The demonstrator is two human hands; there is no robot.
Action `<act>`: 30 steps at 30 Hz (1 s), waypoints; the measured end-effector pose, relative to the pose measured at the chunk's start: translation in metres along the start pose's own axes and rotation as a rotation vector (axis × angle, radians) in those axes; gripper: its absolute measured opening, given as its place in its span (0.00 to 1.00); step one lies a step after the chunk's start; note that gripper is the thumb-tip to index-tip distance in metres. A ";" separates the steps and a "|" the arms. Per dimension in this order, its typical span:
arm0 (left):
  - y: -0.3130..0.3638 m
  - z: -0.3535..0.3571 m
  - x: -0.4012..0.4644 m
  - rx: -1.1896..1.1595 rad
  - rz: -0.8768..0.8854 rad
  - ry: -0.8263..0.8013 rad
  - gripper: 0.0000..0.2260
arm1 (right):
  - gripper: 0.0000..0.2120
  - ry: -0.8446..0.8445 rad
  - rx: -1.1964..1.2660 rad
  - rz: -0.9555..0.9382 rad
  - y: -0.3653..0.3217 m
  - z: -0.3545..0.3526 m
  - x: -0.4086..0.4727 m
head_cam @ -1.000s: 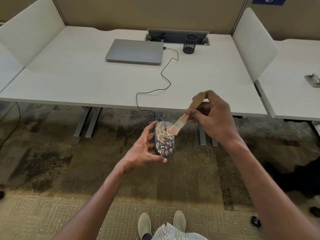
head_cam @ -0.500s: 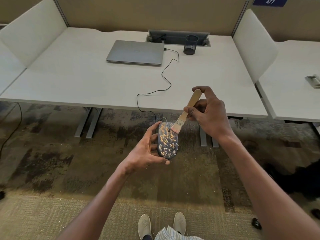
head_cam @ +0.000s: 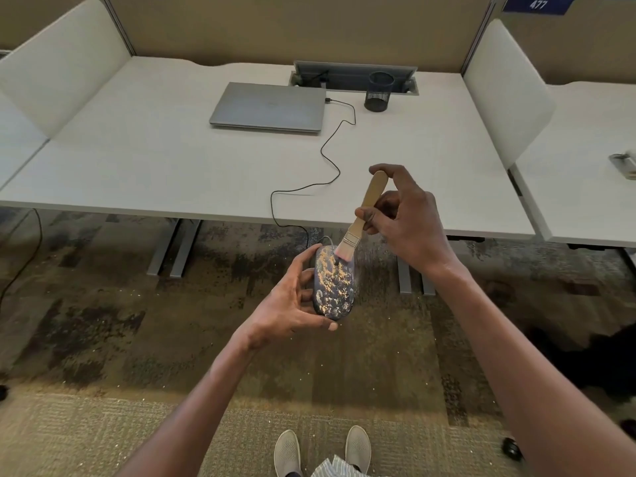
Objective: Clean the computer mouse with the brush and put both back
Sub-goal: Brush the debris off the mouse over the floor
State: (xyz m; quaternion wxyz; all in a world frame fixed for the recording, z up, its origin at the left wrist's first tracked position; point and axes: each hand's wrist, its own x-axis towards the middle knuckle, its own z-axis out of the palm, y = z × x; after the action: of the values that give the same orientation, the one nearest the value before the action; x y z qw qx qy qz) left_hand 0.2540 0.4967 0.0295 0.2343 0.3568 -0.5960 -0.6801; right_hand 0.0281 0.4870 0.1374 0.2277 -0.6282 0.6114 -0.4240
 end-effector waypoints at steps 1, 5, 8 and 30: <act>0.000 0.000 0.000 -0.001 0.001 -0.004 0.55 | 0.27 -0.002 -0.016 0.005 0.000 0.000 0.002; -0.002 -0.001 0.000 0.012 -0.005 0.003 0.55 | 0.27 0.044 -0.093 0.022 0.000 0.002 0.007; -0.005 -0.003 0.001 0.014 -0.005 0.020 0.55 | 0.27 0.086 -0.106 0.026 0.001 0.002 0.009; -0.002 -0.014 0.014 0.004 0.007 0.125 0.57 | 0.13 -0.039 -0.012 -0.174 0.001 0.010 0.002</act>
State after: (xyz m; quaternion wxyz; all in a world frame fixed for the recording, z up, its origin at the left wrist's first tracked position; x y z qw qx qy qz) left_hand 0.2561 0.4776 0.0245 0.2729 0.3970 -0.5829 -0.6544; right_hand 0.0353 0.4826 0.1323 0.1982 -0.6885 0.5522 -0.4263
